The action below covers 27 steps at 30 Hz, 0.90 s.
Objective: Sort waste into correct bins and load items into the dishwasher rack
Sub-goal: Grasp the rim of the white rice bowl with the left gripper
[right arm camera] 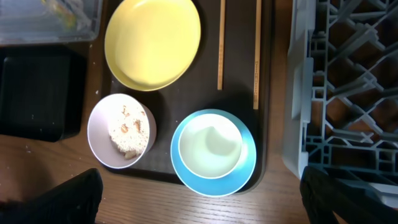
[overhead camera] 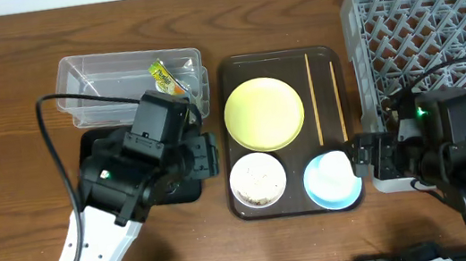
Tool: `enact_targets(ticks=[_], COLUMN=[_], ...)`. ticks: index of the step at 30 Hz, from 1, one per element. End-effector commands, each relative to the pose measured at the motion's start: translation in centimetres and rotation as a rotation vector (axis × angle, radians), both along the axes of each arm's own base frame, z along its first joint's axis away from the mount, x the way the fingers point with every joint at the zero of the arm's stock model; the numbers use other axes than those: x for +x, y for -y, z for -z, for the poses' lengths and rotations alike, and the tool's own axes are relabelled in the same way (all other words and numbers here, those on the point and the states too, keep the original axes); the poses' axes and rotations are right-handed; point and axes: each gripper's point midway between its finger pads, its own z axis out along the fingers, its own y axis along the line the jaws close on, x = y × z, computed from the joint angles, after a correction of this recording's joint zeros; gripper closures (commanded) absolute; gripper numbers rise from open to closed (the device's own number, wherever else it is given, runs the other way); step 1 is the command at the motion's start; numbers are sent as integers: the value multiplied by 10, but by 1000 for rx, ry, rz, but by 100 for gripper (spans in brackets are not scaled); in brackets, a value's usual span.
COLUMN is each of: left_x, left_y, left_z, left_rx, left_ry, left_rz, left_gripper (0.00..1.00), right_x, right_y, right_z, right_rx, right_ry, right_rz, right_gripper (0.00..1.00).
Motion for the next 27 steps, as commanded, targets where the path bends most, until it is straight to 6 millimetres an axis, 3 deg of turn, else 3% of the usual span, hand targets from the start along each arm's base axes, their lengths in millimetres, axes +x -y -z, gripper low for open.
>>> enact_targets(ticks=[1, 4, 10, 20, 27], left_x=[-13, -22, -32, -40, -33], left_y=[8, 21, 72, 117, 132], left_z=[30, 48, 79, 150, 176], left_rx=[24, 48, 63, 237, 230], left_ry=[-105, -146, -134, -149, -163], left_rz=[16, 56, 192, 276, 251], left_gripper=[41, 45, 45, 49, 56], right_x=[2, 1, 1, 0, 0], right_y=[0, -1, -1, -1, -1], right_z=[5, 6, 6, 6, 6], right_rx=[6, 9, 11, 32, 33], right_ry=[-21, -29, -29, -45, -46], right_rz=[6, 3, 2, 43, 43], right_gripper=[2, 4, 4, 3, 2])
